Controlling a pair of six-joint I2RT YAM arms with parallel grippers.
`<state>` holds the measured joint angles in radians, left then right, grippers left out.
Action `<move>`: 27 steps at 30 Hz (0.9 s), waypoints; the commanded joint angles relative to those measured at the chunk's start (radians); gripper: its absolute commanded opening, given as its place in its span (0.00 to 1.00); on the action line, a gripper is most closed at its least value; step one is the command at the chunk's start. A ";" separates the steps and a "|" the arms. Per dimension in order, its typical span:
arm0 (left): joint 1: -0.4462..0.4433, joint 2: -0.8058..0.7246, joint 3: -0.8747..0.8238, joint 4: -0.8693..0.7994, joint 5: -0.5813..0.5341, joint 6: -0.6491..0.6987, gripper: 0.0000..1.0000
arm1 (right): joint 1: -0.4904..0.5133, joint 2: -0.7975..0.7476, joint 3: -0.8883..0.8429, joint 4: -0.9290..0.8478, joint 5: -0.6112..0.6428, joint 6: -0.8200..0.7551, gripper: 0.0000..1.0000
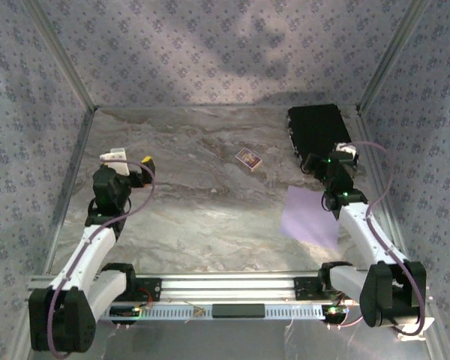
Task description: Fold a paper plane with a square sheet of paper (pick it up from the middle)
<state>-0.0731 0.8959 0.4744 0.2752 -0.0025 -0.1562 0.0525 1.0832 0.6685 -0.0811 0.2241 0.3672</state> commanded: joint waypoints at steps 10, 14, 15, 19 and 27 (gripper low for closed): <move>-0.019 -0.162 -0.004 -0.111 0.082 -0.197 1.00 | -0.154 -0.136 -0.090 -0.404 -0.299 0.253 0.99; -0.019 -0.158 0.030 -0.195 0.040 -0.191 1.00 | -0.178 -0.077 -0.083 -0.362 -0.351 0.272 0.99; -0.019 -0.155 0.040 -0.215 0.032 -0.186 1.00 | -0.180 -0.055 -0.073 -0.359 -0.366 0.270 0.99; -0.019 -0.141 0.070 -0.263 0.050 -0.146 1.00 | -0.171 0.030 -0.051 -0.365 -0.400 0.285 0.99; -0.018 -0.131 0.083 -0.304 0.089 -0.162 1.00 | -0.164 0.079 -0.078 -0.346 -0.394 0.294 0.99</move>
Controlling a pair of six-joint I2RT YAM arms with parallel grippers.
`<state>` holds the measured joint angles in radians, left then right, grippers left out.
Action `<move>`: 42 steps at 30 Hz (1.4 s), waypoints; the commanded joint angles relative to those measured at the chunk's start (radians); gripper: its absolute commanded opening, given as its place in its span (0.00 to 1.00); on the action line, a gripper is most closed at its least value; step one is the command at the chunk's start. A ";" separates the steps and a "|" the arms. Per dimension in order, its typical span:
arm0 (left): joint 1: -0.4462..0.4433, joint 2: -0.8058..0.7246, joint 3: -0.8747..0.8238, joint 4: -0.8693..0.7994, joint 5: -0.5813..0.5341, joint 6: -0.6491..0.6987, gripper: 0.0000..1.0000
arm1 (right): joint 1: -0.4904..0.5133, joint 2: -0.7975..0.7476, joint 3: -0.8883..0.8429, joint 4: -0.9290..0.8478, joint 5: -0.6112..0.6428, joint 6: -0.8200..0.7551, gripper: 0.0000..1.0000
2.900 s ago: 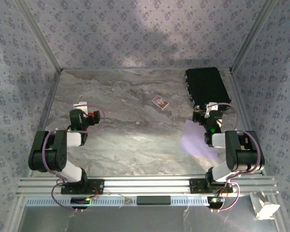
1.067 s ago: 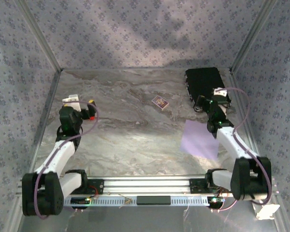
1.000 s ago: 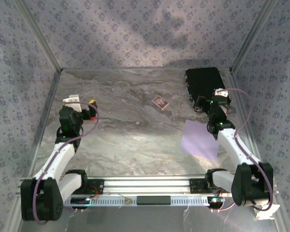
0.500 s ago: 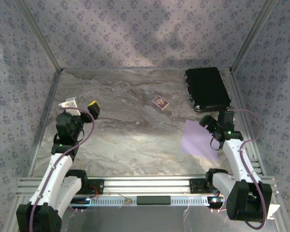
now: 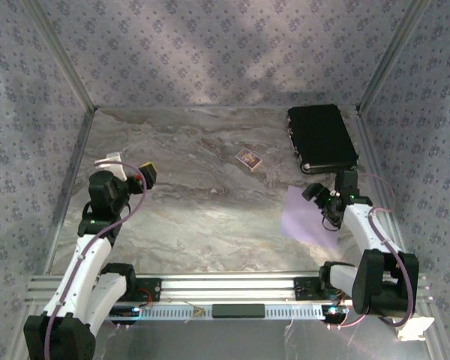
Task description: Fold a paper plane with a square sheet of paper (pick it up from the middle)
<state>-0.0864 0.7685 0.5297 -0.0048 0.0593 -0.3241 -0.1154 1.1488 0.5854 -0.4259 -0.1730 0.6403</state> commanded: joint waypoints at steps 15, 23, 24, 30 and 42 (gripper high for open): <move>0.024 0.002 0.055 -0.125 -0.036 -0.133 1.00 | 0.099 0.184 0.033 -0.002 -0.036 0.045 0.99; 0.028 -0.012 0.041 -0.103 0.013 -0.191 1.00 | 0.313 0.175 -0.020 0.077 -0.019 0.201 0.99; 0.029 -0.006 0.041 -0.105 0.021 -0.191 1.00 | 0.347 0.179 -0.021 0.090 -0.012 0.230 0.99; 0.028 0.007 0.043 -0.103 0.088 -0.193 1.00 | 0.552 0.221 -0.010 0.236 0.001 0.430 0.99; 0.025 0.027 0.086 -0.176 0.174 -0.160 1.00 | 0.563 0.236 0.137 0.077 0.021 0.209 0.99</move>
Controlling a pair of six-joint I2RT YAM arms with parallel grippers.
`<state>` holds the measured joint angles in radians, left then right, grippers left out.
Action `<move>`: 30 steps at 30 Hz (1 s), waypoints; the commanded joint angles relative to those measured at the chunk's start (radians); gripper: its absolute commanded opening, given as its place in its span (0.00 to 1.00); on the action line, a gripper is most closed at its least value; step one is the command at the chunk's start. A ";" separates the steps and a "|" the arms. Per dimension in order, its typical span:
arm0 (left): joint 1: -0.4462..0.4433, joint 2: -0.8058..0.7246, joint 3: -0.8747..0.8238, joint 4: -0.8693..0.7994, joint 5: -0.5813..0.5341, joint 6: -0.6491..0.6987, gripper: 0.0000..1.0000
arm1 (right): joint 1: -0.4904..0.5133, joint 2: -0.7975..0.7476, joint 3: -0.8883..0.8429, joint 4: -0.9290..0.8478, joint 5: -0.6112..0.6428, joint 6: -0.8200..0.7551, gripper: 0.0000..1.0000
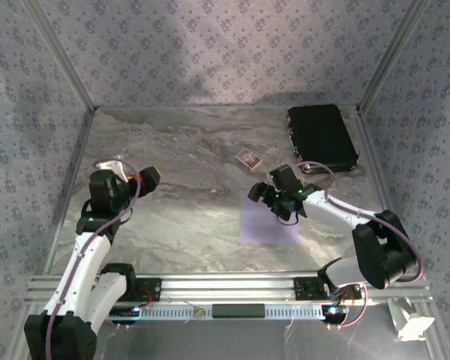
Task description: Fold a paper plane with a square sheet of paper (pick it up from the middle)
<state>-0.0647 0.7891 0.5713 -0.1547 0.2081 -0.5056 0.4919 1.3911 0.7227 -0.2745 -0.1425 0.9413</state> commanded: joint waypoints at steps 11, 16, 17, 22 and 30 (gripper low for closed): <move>0.014 0.048 0.116 -0.109 0.042 0.083 1.00 | -0.154 0.000 -0.055 -0.067 -0.163 -0.230 0.99; 0.022 0.030 0.111 -0.108 -0.019 0.025 1.00 | -0.115 0.046 -0.065 -0.023 -0.164 -0.166 0.99; 0.034 0.014 0.099 -0.097 -0.022 0.021 1.00 | -0.098 0.057 -0.064 -0.014 -0.146 -0.137 0.99; 0.067 -0.030 0.074 -0.086 -0.015 -0.012 1.00 | 0.016 0.128 -0.029 0.052 -0.068 0.046 0.99; 0.072 -0.046 0.090 -0.121 0.045 -0.073 1.00 | 0.199 0.335 0.132 0.066 -0.062 0.222 0.99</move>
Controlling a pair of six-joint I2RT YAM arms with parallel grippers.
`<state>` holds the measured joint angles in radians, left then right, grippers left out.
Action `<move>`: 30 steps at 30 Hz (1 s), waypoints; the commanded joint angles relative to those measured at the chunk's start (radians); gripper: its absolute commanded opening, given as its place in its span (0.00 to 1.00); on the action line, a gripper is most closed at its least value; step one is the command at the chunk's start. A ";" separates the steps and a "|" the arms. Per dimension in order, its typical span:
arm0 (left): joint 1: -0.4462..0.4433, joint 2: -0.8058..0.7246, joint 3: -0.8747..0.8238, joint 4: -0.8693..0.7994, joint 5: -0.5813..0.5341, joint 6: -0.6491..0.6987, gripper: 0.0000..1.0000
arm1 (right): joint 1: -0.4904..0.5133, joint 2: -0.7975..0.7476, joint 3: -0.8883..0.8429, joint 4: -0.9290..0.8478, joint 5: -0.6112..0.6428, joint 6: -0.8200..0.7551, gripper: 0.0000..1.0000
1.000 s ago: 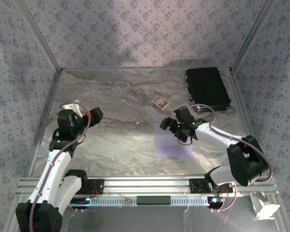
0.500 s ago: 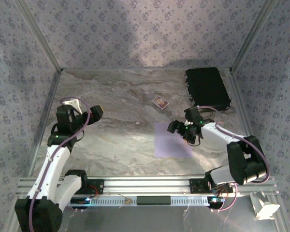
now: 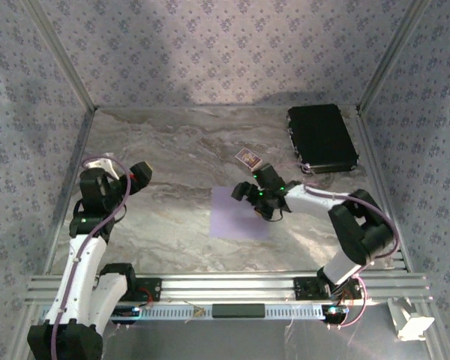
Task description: Fold a paper plane with a square sheet of paper (pick it up from the middle)
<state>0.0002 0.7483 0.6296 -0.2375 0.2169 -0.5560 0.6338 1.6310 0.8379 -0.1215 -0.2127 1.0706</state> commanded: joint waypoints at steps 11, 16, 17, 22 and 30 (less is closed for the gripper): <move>-0.016 -0.007 -0.021 -0.003 0.106 -0.205 1.00 | 0.123 0.125 0.042 0.054 -0.047 0.171 0.99; -0.114 0.031 -0.012 -0.028 0.076 -0.225 1.00 | 0.119 0.016 0.063 0.050 0.006 0.073 0.99; -0.140 0.043 -0.010 -0.031 0.070 -0.223 1.00 | 0.116 -0.017 0.073 0.011 0.033 0.048 0.99; -0.280 0.105 -0.005 0.002 0.015 -0.175 0.98 | 0.059 -0.128 0.121 -0.250 0.201 -0.071 0.99; -0.488 0.352 0.145 -0.089 -0.088 -0.034 0.94 | 0.003 -0.319 0.073 -0.321 0.337 -0.264 0.99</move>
<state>-0.4316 1.0447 0.6952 -0.2913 0.1913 -0.6765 0.6571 1.3560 0.9260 -0.3317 0.0315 0.8921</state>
